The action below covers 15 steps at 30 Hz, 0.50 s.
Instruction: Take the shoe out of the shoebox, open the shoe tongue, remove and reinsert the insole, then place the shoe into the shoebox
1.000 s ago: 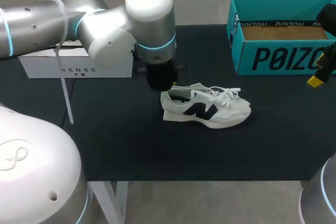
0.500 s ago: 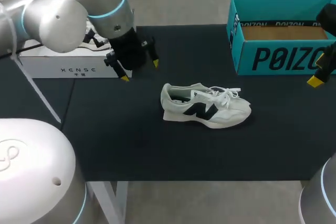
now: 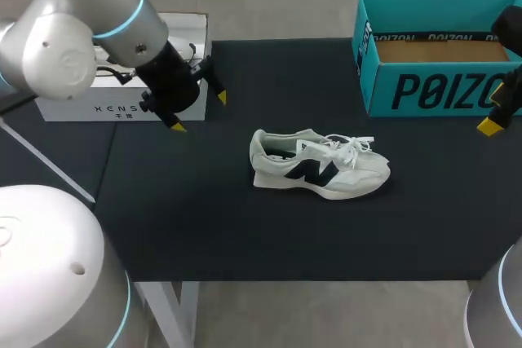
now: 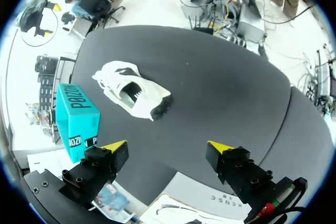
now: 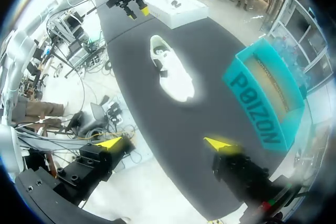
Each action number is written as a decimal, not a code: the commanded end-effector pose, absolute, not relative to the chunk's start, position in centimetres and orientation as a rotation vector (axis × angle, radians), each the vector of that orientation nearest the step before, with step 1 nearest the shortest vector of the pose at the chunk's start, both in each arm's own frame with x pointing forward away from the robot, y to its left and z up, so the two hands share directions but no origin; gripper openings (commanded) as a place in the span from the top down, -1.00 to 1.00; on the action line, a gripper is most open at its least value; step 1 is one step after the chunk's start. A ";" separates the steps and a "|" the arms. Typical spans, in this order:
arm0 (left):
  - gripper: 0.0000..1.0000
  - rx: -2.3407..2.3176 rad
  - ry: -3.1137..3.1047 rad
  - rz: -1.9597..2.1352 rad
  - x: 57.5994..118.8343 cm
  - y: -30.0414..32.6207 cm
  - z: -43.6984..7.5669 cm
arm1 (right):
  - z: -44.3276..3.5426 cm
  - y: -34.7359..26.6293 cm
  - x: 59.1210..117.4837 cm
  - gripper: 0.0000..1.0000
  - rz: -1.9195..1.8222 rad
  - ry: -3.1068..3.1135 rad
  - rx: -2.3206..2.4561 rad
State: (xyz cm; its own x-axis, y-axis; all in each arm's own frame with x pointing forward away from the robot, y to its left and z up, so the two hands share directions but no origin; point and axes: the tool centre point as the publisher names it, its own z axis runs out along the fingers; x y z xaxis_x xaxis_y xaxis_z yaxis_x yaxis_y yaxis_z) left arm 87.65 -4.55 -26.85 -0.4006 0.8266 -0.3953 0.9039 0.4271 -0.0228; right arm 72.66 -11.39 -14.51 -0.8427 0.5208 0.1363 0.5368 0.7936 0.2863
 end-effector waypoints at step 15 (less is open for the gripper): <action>-1.00 1.283 2.396 -0.786 86.4 -3.1 -30.1 | -14.5 -11.4 72.9 -1.00 -0.486 -2.924 -0.862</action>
State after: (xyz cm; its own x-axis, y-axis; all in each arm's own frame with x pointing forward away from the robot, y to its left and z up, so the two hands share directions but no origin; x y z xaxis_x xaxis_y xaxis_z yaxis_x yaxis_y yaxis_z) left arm 86.23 -4.37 -28.39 -0.4969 0.7677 -0.4046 0.8652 0.4745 -0.1622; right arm 72.66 -11.39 -14.51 -0.8427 0.5208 0.1363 0.5368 0.7936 0.2863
